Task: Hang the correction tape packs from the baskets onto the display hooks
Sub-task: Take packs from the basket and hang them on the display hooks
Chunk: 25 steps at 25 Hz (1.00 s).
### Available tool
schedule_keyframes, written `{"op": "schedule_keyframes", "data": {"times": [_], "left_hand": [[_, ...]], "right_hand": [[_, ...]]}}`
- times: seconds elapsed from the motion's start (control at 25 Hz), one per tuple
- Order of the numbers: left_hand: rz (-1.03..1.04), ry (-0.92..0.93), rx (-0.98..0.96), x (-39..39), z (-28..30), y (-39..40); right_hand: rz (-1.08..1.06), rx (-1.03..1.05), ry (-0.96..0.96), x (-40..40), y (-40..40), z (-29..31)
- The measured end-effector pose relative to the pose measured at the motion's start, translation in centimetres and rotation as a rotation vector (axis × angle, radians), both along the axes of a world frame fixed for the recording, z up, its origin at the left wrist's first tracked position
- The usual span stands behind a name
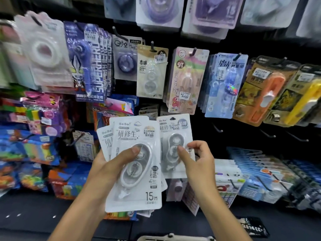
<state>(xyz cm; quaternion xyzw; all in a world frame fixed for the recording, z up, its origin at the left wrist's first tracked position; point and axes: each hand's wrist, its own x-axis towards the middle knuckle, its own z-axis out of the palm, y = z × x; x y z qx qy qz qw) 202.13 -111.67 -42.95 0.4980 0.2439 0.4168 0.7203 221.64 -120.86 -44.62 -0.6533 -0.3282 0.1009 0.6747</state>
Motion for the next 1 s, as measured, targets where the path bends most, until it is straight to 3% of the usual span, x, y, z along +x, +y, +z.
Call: {"op": "schedule_keyframes", "data": {"times": [0.24,0.6,0.72,0.84,0.92,1.0], "left_hand": [[0.003,-0.049,-0.001,0.5,0.6,-0.5],[0.076,-0.104,0.017,0.2,0.5,-0.5],[0.056,-0.081,0.046,0.2,0.3,-0.6],[0.06,-0.052,0.057,0.6,-0.1,-0.4],[0.07,-0.045,0.075,1.2,-0.3,-0.4],[0.064,-0.038,0.085,1.8,-0.3,-0.5]], "right_hand": [[-0.054,0.025,0.132,0.1,-1.2,-0.5],[-0.117,-0.067,0.045,-1.1,-0.5,-0.3],[-0.115,-0.224,-0.05,-0.4,1.2,0.3],[-0.001,-0.309,-0.157,-0.6,0.8,0.7],[0.243,-0.108,-0.055,-2.2,-0.7,0.3],[0.466,-0.046,0.059,-4.3,-2.0,-0.2]]}}
